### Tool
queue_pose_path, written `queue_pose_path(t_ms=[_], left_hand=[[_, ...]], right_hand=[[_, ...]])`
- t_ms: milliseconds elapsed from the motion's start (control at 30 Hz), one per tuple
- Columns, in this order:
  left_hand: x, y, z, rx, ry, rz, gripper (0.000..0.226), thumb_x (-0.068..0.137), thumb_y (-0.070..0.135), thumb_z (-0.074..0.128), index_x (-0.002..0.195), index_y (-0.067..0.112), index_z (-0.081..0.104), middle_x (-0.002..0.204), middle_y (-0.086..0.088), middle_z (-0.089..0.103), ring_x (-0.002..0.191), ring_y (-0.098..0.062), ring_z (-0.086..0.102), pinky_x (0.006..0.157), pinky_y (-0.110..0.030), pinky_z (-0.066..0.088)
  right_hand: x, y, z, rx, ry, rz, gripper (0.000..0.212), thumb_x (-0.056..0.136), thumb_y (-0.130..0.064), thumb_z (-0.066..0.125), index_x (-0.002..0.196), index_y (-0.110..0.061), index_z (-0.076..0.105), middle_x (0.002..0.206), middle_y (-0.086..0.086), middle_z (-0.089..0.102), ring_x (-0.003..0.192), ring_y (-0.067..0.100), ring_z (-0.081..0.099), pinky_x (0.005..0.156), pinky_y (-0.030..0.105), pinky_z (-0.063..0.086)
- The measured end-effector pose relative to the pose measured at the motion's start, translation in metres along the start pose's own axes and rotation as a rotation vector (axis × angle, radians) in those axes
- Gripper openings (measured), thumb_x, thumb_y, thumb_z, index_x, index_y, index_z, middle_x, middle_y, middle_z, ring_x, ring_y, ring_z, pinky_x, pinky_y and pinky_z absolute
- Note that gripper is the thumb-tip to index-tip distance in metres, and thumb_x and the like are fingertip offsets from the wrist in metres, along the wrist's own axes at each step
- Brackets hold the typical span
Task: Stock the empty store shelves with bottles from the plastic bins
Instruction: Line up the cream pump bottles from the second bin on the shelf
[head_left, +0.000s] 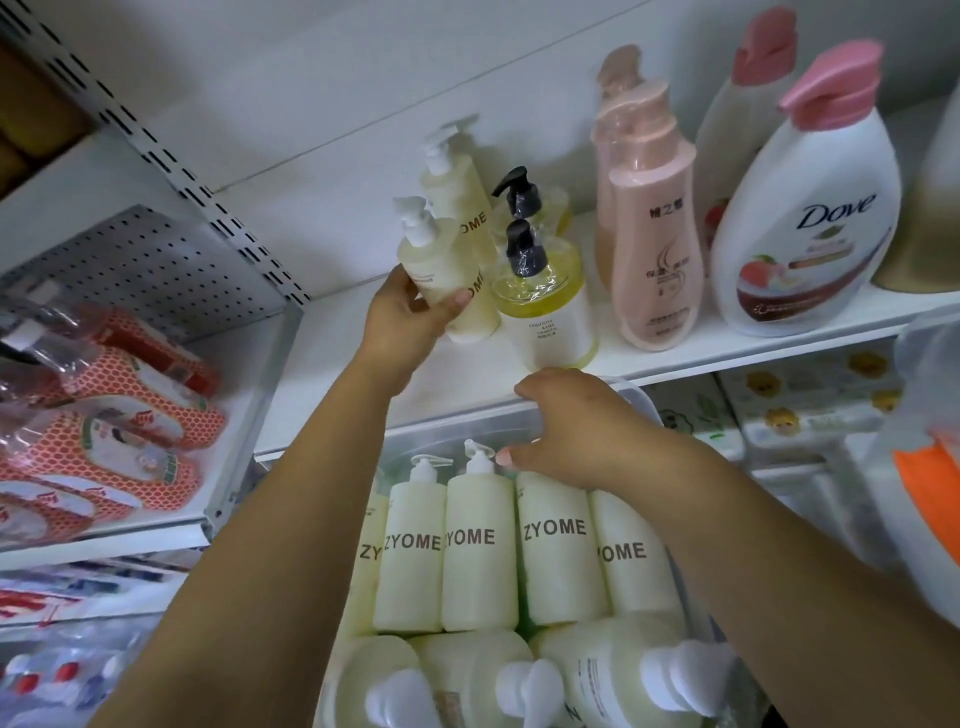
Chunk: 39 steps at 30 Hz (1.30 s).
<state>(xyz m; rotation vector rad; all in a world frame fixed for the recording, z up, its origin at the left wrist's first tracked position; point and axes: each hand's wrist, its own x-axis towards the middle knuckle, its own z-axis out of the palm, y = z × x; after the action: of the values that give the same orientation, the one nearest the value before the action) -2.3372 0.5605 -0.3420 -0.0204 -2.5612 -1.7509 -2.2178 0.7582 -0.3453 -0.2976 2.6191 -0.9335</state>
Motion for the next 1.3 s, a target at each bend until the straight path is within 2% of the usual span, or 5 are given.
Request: queue_pose_path(t_ms=[300,600,867,1000,1300], left_hand=[[0.052,0.003,-0.007,-0.035,-0.145,-0.057,0.064,0.078,0.027,0.082,0.135,0.022,0.052,0.130,0.005,0.065,0.117,-0.019,0.065,0.095,-0.050,0.055],[0.074,-0.006,-0.015,-0.050,-0.243,-0.063,0.055,0.085,0.022,0.079,0.134,0.023,0.053,0.125,0.002,0.069,0.116,-0.017,0.066,0.097,-0.047,0.055],[0.062,-0.023,0.005,-0.135,0.016,-0.023,0.066,0.072,0.031,0.087,0.129,0.025,0.053,0.123,0.002,0.062,0.108,-0.018,0.067,0.089,-0.045,0.059],[0.062,-0.022,0.003,-0.154,-0.003,-0.029,0.078,0.063,0.038,0.089,0.131,0.021,0.055,0.124,0.000,0.065,0.109,-0.020,0.068,0.091,-0.048,0.058],[0.056,-0.029,0.006,-0.245,-0.039,-0.053,0.056,0.083,0.015,0.080,0.135,0.015,0.059,0.127,-0.003,0.069,0.112,-0.021,0.069,0.096,-0.043,0.055]], right_hand=[[0.002,-0.001,-0.008,0.031,0.036,0.015,0.059,0.086,-0.042,0.076,0.135,-0.017,0.056,0.134,0.002,0.054,0.122,0.021,0.052,0.095,0.036,0.051],[0.009,-0.009,-0.006,-0.171,0.001,-0.006,0.058,0.085,-0.048,0.073,0.133,-0.020,0.055,0.131,-0.001,0.051,0.123,0.020,0.050,0.103,0.037,0.044],[0.011,-0.008,-0.008,-0.241,-0.054,-0.040,0.068,0.085,-0.055,0.071,0.141,-0.023,0.048,0.140,-0.004,0.046,0.132,0.018,0.043,0.108,0.038,0.040],[0.012,-0.007,-0.007,-0.222,-0.045,-0.042,0.070,0.085,-0.056,0.071,0.143,-0.026,0.047,0.141,-0.006,0.044,0.133,0.018,0.042,0.109,0.038,0.040],[0.014,0.001,-0.003,-0.168,-0.018,-0.052,0.071,0.086,-0.055,0.068,0.147,-0.031,0.042,0.144,-0.011,0.042,0.135,0.014,0.040,0.111,0.037,0.038]])
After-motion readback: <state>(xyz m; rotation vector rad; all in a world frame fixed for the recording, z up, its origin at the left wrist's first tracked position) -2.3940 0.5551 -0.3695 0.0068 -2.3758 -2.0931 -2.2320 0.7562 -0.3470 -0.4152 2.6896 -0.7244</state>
